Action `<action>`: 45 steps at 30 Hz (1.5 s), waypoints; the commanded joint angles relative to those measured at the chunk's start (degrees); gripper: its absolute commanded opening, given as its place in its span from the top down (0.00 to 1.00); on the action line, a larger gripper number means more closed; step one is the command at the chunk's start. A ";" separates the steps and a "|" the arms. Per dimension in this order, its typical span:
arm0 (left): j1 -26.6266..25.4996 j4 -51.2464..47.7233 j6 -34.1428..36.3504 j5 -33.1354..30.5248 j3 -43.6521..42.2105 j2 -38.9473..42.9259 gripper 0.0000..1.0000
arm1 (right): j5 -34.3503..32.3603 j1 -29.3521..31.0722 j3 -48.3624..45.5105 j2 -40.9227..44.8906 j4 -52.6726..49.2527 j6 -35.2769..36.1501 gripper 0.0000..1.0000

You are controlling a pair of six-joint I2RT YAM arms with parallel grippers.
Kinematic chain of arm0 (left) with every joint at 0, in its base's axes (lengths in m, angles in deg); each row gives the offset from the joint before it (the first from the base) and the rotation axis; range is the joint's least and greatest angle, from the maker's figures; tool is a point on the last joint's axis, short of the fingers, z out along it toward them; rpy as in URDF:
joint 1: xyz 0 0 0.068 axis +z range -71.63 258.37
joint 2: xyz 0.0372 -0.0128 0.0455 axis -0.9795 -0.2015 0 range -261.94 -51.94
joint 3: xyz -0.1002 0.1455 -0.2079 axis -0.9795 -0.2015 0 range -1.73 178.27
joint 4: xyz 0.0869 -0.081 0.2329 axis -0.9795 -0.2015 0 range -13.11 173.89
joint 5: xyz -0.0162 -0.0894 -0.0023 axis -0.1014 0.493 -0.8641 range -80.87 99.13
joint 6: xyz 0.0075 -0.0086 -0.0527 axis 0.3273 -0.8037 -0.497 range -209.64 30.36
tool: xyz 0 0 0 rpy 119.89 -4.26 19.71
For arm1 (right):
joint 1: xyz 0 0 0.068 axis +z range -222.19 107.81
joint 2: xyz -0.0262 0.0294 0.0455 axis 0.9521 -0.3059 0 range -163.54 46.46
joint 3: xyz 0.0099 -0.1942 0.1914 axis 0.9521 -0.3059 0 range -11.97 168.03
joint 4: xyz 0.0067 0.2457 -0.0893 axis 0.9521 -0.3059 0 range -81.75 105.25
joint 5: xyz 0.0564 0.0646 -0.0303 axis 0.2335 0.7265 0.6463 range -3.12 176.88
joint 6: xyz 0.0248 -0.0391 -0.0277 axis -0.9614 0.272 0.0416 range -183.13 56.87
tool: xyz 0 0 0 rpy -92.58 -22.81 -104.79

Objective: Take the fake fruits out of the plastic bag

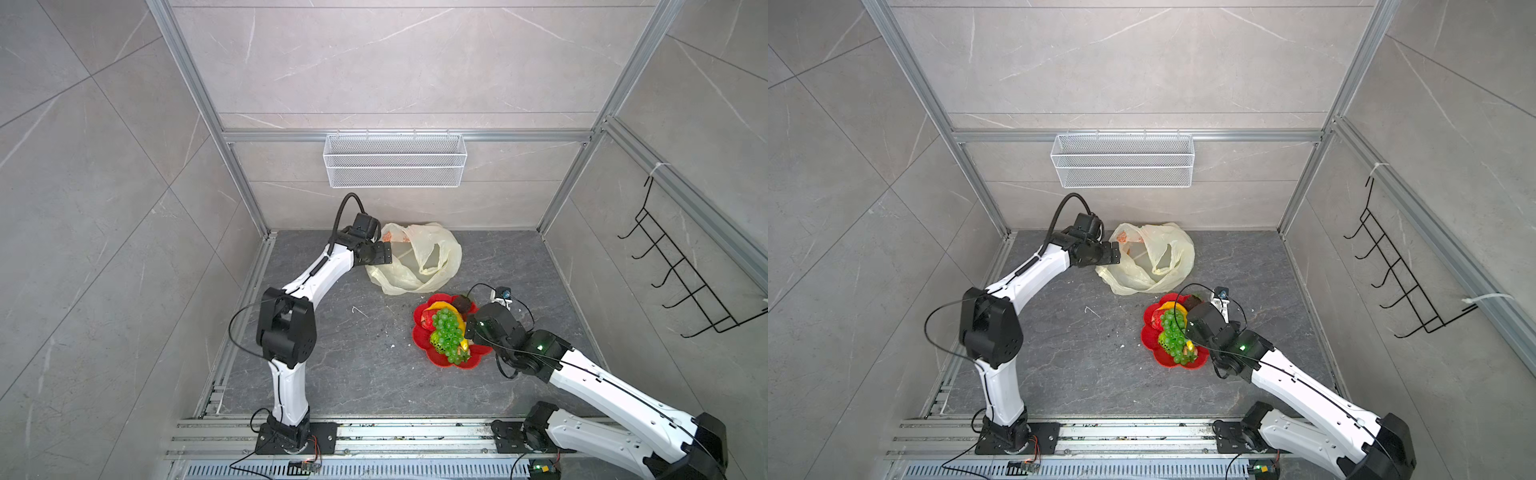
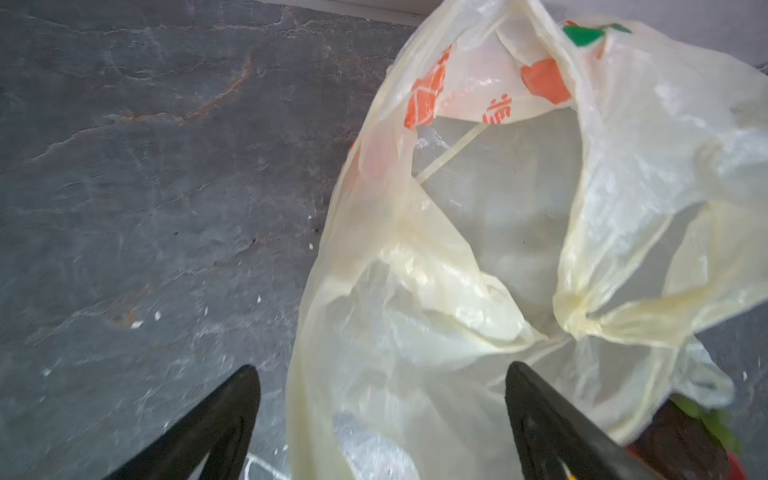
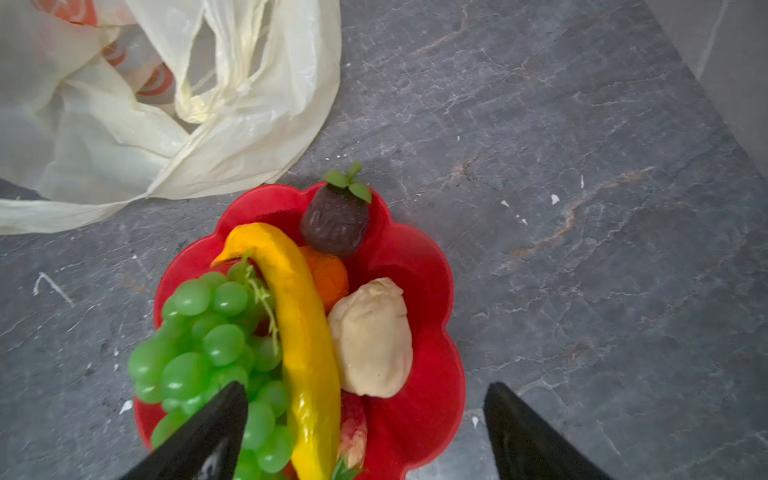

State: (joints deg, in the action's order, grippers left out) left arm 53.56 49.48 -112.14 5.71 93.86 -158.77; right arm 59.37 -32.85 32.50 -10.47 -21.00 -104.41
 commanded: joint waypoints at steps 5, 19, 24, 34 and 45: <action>-9.22 9.67 -6.68 -17.14 -24.90 32.08 0.02 | 14.92 -13.98 1.93 -0.67 1.61 3.38 0.10; -21.14 22.71 -32.17 -1.02 -49.82 34.20 0.12 | 26.01 -24.46 -1.88 -1.30 7.91 4.74 0.13; -23.95 26.10 -32.82 1.19 -46.76 25.32 0.16 | 26.97 -24.49 -5.25 -0.96 9.71 3.34 0.13; -26.33 34.19 -36.40 6.32 -44.11 11.91 0.38 | 27.02 -24.47 -7.99 -0.79 10.54 3.40 0.13; -26.45 34.52 -37.59 5.26 -45.05 10.55 0.83 | 26.95 -24.47 -8.34 -1.36 10.71 3.40 0.13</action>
State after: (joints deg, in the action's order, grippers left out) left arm 27.17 84.01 -149.03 11.24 48.10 -148.43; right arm 86.28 -57.27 25.07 -11.61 -10.57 -100.69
